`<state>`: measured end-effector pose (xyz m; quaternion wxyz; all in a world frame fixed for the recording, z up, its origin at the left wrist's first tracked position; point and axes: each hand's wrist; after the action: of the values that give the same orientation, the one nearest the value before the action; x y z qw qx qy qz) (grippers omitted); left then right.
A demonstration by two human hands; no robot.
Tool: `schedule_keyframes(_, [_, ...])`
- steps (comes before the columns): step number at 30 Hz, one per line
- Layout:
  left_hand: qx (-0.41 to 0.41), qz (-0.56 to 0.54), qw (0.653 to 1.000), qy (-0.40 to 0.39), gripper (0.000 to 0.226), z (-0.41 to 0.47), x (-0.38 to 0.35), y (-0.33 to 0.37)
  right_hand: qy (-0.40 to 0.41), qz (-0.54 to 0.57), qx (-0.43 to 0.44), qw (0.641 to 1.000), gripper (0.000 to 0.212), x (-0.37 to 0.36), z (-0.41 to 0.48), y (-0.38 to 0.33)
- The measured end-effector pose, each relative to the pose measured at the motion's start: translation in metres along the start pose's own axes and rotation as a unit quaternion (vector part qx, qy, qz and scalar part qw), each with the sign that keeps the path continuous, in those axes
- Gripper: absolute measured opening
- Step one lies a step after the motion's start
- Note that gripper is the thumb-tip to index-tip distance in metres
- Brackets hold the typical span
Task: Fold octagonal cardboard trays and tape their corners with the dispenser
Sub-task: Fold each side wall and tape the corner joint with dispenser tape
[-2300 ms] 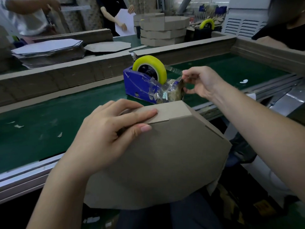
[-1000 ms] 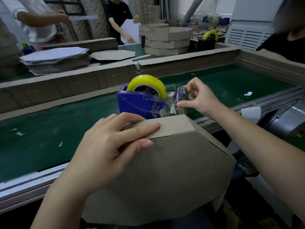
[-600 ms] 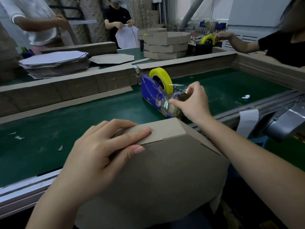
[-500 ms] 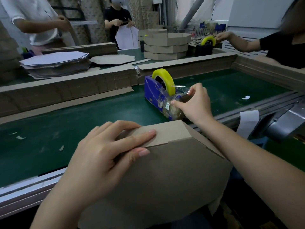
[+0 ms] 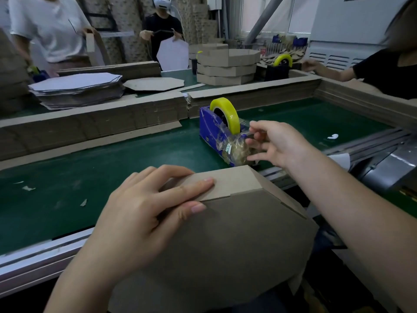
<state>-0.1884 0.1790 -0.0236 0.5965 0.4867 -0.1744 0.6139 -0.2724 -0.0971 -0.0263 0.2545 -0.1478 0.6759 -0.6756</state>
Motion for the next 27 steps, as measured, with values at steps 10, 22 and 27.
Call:
schedule_keyframes(10, [0.0, 0.004, 1.0, 0.001, 0.038, -0.003, 0.001, 0.005, -0.019, 0.137, -0.033, 0.99, 0.017, -0.001, -0.004, 0.0])
schedule_keyframes(22, [0.004, 0.003, 1.0, 0.004, 0.038, -0.001, 0.001, 0.006, -0.018, 0.105, 0.001, 0.994, 0.017, -0.004, -0.009, 0.02])
schedule_keyframes(27, [0.005, 0.0, 1.0, 0.004, 0.038, -0.003, 0.0, 0.005, -0.006, 0.087, 0.029, 0.996, 0.012, -0.003, -0.009, 0.026])
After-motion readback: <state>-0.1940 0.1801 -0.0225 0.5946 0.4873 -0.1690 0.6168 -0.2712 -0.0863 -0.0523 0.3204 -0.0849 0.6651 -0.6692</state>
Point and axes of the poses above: each hand's wrist, its own z-axis towards the middle knuckle, its own x-axis out of the back of the hand, y = z × x, and after that the axes turned 14 degrees about x, right-handed
